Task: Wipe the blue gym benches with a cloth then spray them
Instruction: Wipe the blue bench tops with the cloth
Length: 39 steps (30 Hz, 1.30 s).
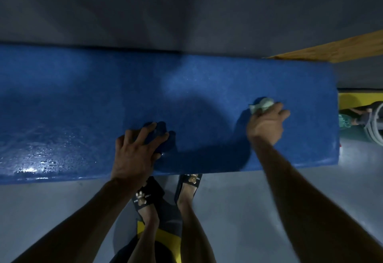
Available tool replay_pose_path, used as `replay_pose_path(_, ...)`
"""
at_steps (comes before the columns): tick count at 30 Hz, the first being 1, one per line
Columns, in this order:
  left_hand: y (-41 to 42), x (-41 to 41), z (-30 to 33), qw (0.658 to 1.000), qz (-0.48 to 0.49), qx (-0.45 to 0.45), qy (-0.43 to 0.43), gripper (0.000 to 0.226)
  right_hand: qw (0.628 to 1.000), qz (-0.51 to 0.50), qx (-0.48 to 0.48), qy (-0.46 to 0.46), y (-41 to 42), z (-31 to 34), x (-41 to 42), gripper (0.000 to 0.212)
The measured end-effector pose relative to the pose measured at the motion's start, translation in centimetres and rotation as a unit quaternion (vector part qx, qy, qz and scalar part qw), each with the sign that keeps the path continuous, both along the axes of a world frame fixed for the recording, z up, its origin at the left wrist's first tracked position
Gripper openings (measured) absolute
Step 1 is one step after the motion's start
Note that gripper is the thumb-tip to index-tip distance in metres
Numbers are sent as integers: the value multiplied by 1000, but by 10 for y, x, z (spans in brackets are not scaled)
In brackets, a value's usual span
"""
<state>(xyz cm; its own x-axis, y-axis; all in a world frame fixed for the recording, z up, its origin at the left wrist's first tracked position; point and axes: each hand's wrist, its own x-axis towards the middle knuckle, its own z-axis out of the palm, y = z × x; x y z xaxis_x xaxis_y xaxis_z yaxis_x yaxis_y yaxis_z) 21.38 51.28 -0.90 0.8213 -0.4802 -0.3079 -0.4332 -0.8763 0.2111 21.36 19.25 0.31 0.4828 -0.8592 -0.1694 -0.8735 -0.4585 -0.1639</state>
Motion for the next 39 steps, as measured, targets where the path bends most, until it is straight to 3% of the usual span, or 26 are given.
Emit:
replay_pose_path(2,-1,1,3,1000,1,-2,4,62,995,96,20,-24,56,-2,6,40)
replay_pose_path(3,-2,2,5,1000,3,-6,5,63,980,195,29,-23,80,-3,6,39)
replay_pose_path(6,-7,14,9,1000,2,-24,3,70,864,504,18,-9,86,2,4,41)
replay_pose_path(7,-8,21,11,1000,1,-25,1,74,827,562,-1,-5,66,4,10,43)
replay_pose_path(8,-8,28,13,1000,2,-24,-6,79,814,581,-20,7,43,6,17,45)
replay_pose_path(10,-8,45,16,1000,6,-16,-23,89,867,495,-48,36,-7,4,26,48)
replay_pose_path(13,-7,62,15,1000,2,14,-16,98,977,206,-30,37,-49,1,25,48)
replay_pose_path(16,-8,66,12,999,4,42,-5,97,998,62,-4,-3,-1,-5,32,44)
replay_pose_path(17,-9,65,12,999,6,45,-4,96,997,73,8,-22,25,-6,35,42)
replay_pose_path(19,-10,64,12,999,8,48,-3,97,972,226,30,-48,76,-10,36,40)
replay_pose_path(21,-10,66,11,999,9,53,-4,98,897,438,30,-41,102,-9,30,43)
replay_pose_path(23,-11,69,11,999,10,52,-1,98,828,560,2,-26,79,-3,37,41)
replay_pose_path(24,-11,71,10,999,13,48,-1,98,819,574,-19,-15,58,0,42,39)
replay_pose_path(25,-11,71,10,999,16,46,-1,97,834,551,-32,-2,35,2,47,41)
replay_pose_path(29,-13,71,10,999,21,46,0,96,971,233,-31,31,-47,2,51,50)
replay_pose_path(31,-14,71,11,999,22,49,1,96,990,134,-35,28,-36,-2,54,48)
replay_pose_path(33,-14,71,11,998,22,53,4,96,995,100,-15,-1,4,-6,62,44)
replay_pose_path(34,-15,71,11,998,23,54,7,96,992,124,1,-19,29,-7,65,42)
replay_pose_path(36,-16,74,10,998,24,56,7,96,962,270,28,-41,73,-9,65,40)
replay_pose_path(39,-17,78,10,998,20,60,13,98,846,531,15,-36,80,-3,62,36)
